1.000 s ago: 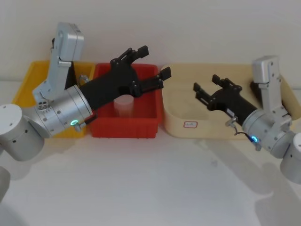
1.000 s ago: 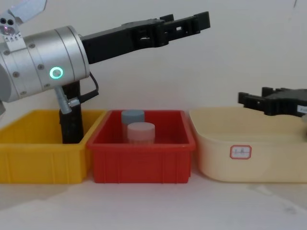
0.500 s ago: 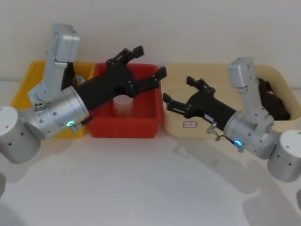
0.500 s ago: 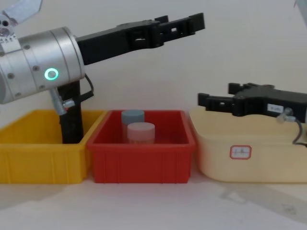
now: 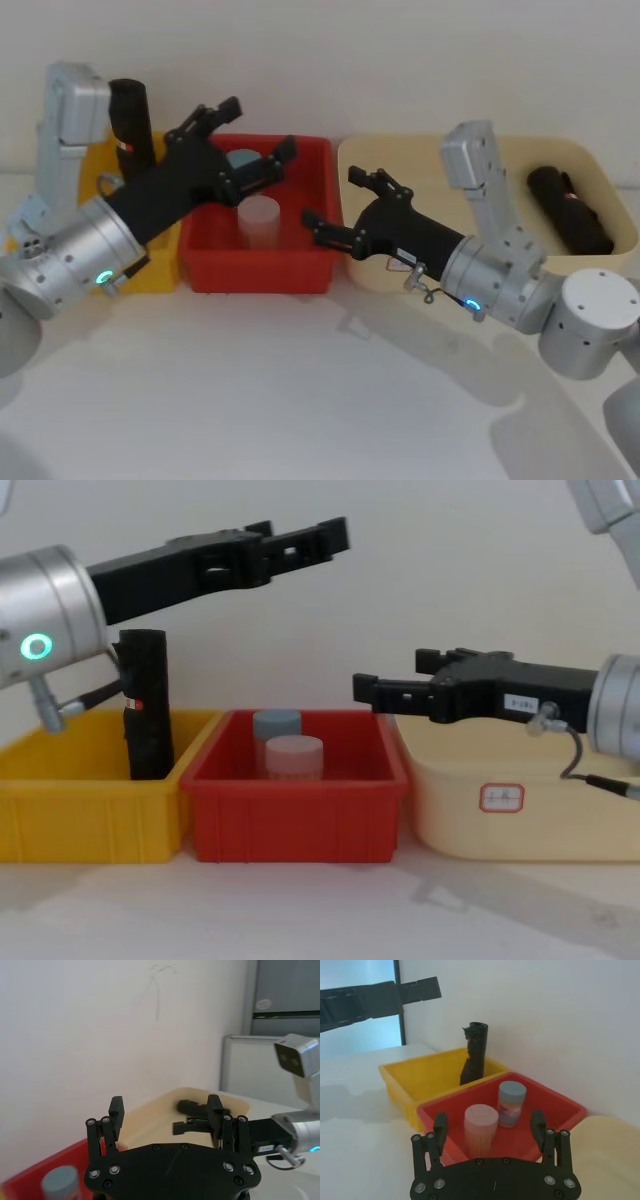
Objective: Pick up the garbage bag with the one hand and transfer it to the other hand.
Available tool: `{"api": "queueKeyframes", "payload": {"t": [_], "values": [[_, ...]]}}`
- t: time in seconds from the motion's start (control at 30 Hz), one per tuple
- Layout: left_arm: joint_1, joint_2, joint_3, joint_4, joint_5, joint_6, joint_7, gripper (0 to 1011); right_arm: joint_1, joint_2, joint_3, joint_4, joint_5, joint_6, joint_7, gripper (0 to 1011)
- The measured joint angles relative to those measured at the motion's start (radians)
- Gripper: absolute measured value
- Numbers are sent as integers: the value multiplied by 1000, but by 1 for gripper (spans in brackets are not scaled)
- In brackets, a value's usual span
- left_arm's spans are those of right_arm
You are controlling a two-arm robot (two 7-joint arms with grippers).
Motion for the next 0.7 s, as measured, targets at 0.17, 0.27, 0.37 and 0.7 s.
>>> {"api": "queueKeyframes", "payload": {"t": [0.17,0.27,0.37,0.7], "values": [[41,20,-28,-37,9,-3,50,1001,14,-10,-12,9,6,10,5,999],[71,33,-51,-63,18,-5,91,1002,21,-15,-18,15,10,16,7,1000],[95,42,-70,-83,26,-8,119,1001,34,-23,-24,30,18,29,10,999],[177,68,-144,-140,63,-27,218,1002,82,-49,-38,103,36,55,16,1000]]}}
